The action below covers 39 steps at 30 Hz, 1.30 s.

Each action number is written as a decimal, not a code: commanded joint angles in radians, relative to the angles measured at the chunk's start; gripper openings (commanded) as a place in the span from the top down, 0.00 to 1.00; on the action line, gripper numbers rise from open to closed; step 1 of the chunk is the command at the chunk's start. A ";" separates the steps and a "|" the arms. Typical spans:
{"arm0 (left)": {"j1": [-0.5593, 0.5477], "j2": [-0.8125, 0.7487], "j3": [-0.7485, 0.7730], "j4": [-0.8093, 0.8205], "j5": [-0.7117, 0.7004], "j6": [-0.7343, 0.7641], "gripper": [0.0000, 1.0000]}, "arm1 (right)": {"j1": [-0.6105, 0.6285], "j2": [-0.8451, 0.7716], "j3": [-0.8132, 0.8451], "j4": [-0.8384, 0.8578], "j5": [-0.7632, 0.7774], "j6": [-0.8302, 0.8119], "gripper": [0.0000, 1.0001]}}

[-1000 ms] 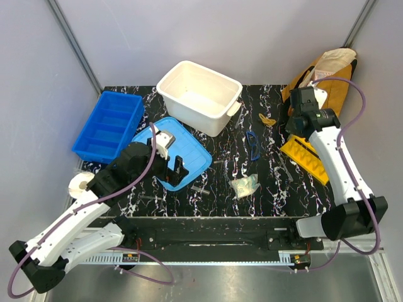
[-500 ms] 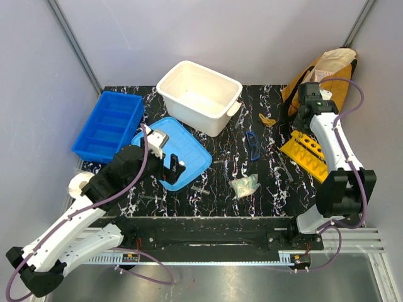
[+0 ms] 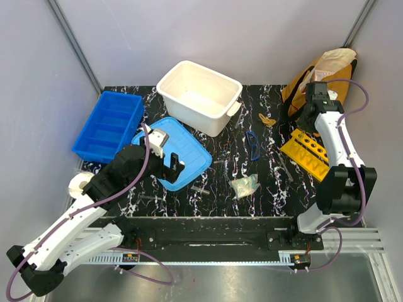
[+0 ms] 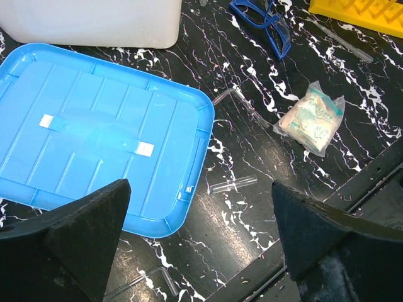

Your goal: Organize the chemistry lab equipment

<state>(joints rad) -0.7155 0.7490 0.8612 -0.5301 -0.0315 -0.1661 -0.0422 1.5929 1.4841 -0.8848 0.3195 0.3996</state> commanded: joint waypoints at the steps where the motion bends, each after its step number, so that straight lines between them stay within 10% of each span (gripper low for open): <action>1: -0.004 -0.008 0.001 0.028 -0.035 0.004 0.01 | -0.021 0.007 0.012 0.056 -0.052 -0.024 0.83; 39: -0.002 0.012 -0.004 0.028 -0.044 0.008 0.01 | -0.028 0.114 -0.103 0.173 -0.111 -0.028 0.83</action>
<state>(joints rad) -0.7151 0.7551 0.8612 -0.5297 -0.0513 -0.1658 -0.0666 1.6974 1.4025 -0.7673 0.2188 0.3771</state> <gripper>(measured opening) 0.988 0.196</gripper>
